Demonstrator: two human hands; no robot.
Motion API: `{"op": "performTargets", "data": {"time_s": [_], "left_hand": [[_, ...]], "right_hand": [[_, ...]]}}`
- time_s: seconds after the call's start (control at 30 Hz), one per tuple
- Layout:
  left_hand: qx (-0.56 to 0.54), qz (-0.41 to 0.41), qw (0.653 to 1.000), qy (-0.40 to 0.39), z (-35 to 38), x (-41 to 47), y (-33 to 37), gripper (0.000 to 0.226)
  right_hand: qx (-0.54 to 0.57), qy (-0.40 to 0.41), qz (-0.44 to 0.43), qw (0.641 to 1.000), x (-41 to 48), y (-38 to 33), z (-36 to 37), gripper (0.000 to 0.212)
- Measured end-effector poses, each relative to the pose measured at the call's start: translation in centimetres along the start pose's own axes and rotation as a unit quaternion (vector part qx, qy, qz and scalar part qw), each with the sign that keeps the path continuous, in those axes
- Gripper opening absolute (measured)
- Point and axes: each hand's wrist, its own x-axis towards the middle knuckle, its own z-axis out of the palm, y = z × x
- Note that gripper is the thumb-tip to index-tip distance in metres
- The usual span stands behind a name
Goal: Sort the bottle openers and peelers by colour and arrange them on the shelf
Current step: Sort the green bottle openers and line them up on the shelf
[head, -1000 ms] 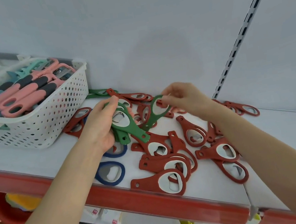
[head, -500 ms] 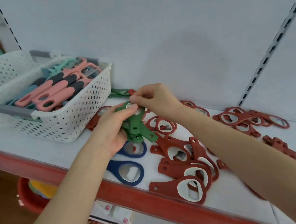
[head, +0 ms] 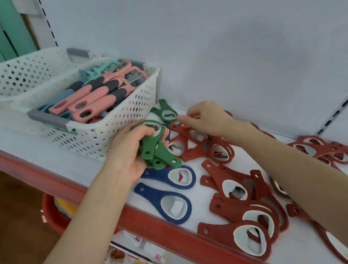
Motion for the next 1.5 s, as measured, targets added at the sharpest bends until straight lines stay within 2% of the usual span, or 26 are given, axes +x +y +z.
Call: {"op": "performTargets", "data": {"time_s": [0.1, 0.17, 0.27, 0.37, 0.6, 0.77, 0.83, 0.9, 1.0, 1.07, 1.2, 1.27, 1.3, 1.37, 1.4, 1.5], "left_hand": [[-0.001, -0.005, 1.0, 0.001, 0.0, 0.1, -0.1, 0.021], [-0.006, -0.008, 1.0, 0.005, -0.1, 0.2, -0.1, 0.02], [-0.008, -0.005, 1.0, 0.008, -0.2, 0.3, -0.2, 0.024], [-0.005, -0.005, 1.0, 0.012, -0.1, 0.2, -0.2, 0.02], [0.003, -0.001, 1.0, 0.014, 0.1, -0.1, 0.0, 0.02], [0.004, -0.01, 1.0, 0.017, 0.1, 0.0, -0.3, 0.024], [-0.017, -0.026, 0.999, 0.026, 0.2, 0.1, -0.3, 0.027], [-0.04, -0.053, 0.997, 0.029, 0.2, 0.1, -0.2, 0.03], [-0.052, -0.088, 0.995, 0.006, -0.1, 0.2, 0.0, 0.044], [-0.034, -0.098, 0.994, -0.041, -0.1, 0.1, 0.0, 0.051], [0.045, -0.085, 0.99, -0.104, 0.0, -0.7, 0.0, 0.045], [0.053, -0.084, 0.99, -0.1, -0.4, -0.8, 0.0, 0.045], [0.048, -0.085, 0.991, -0.091, -0.6, -0.8, 0.0, 0.042], [0.032, -0.08, 0.993, -0.076, -1.0, -1.0, 0.0, 0.032], [0.025, -0.076, 0.994, -0.07, -1.2, -1.1, 0.0, 0.027], [0.013, -0.063, 0.997, -0.049, -1.5, -1.3, 0.2, 0.025]], "right_hand": [[0.012, 0.044, 0.016, 0.999, 1.3, 0.0, 0.0, 0.031], [0.01, 0.037, 0.028, 0.999, 2.3, -0.2, 0.3, 0.024], [-0.027, -0.009, 0.057, 0.998, 3.8, -0.7, 1.1, 0.039], [-0.046, -0.02, 0.076, 0.996, 4.8, -1.1, 1.6, 0.048], [0.089, -0.018, 0.112, 0.99, 5.3, -0.8, 1.7, 0.043], [0.294, 0.034, 0.131, 0.946, 3.8, -0.6, -0.5, 0.032], [0.365, 0.017, 0.111, 0.924, 2.6, -0.8, -2.0, 0.021], [0.404, -0.045, 0.083, 0.91, 1.4, -1.0, -3.4, 0.011], [0.381, -0.164, 0.044, 0.909, 0.2, -1.6, -4.7, 0.013], [0.365, -0.209, 0.013, 0.907, -0.2, -2.4, -4.6, 0.016], [0.356, -0.195, -0.022, 0.914, 0.2, -3.8, -2.7, 0.017], [0.371, -0.139, -0.008, 0.918, 1.0, -3.9, -1.9, 0.012], [0.347, -0.091, 0.001, 0.934, 1.5, -3.8, -1.6, 0.009], [0.219, 0.0, 0.018, 0.975, 2.6, -3.3, -0.9, 0.014], [0.141, 0.01, 0.028, 0.99, 3.1, -3.0, -0.5, 0.019], [-0.025, -0.066, 0.058, 0.996, 3.9, -2.4, 0.9, 0.031]]}}
